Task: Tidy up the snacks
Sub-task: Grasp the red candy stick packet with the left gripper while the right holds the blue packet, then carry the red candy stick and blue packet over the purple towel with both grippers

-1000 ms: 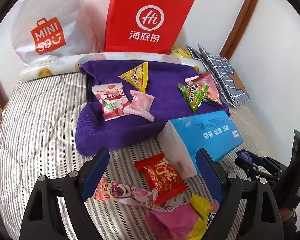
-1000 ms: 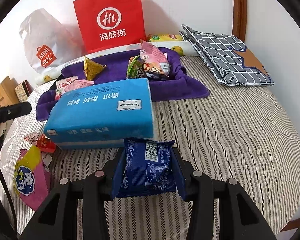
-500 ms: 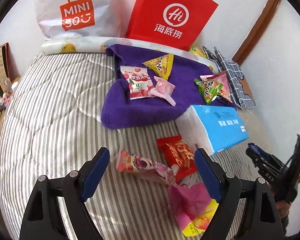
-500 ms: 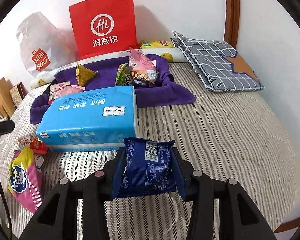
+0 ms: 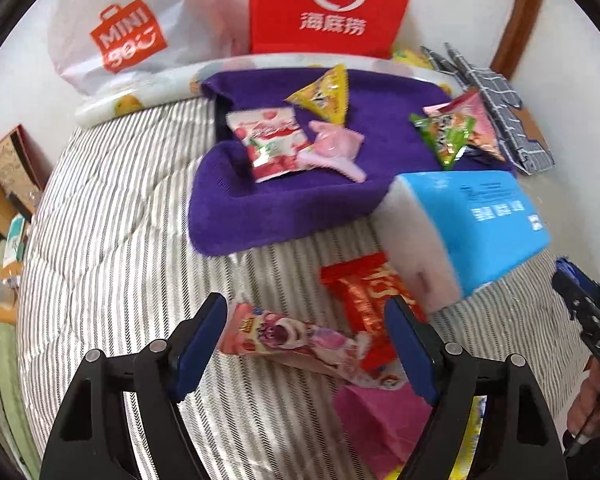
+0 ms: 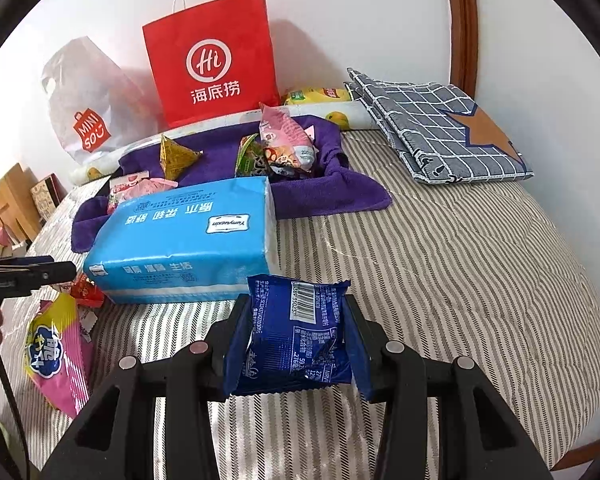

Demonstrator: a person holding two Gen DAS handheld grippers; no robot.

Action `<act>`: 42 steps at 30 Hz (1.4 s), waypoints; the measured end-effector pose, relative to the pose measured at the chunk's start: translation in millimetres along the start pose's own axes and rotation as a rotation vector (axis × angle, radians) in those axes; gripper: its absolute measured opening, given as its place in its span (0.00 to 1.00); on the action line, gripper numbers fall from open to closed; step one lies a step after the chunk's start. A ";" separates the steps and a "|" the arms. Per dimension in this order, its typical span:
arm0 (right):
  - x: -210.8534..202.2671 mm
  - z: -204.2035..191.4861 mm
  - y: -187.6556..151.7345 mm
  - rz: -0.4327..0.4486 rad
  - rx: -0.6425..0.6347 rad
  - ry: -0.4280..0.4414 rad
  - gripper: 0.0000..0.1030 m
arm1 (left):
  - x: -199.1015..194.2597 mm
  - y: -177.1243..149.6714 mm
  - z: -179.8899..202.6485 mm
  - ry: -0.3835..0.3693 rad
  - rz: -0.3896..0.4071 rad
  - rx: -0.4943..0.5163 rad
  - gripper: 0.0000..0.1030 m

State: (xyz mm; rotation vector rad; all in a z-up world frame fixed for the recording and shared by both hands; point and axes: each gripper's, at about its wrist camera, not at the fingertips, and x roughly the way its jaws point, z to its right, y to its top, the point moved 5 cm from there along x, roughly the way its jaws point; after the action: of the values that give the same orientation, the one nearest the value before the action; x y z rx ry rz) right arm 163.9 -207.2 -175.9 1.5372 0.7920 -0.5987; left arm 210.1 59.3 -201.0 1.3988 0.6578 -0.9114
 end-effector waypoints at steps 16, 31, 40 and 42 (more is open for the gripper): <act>15.3 15.9 -11.0 -0.040 0.023 0.039 0.41 | -8.3 -30.9 -45.6 -0.056 -0.049 -0.142 0.66; 17.2 17.1 -12.0 -0.045 0.028 0.054 0.41 | 12.5 -14.8 -18.2 -0.034 -0.029 -0.139 0.52; 16.3 26.4 -13.4 -0.049 0.053 0.045 0.41 | 8.3 -19.8 -14.1 -0.026 0.002 -0.085 0.22; 19.0 25.4 -13.8 -0.056 0.053 0.049 0.41 | 10.8 -20.7 -12.3 -0.027 0.012 -0.093 0.31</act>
State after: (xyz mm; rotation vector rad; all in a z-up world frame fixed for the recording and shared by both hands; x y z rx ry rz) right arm 167.0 -229.4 -202.2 1.5875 0.8650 -0.6289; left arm 199.9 71.1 -222.3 1.3046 0.6632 -0.8782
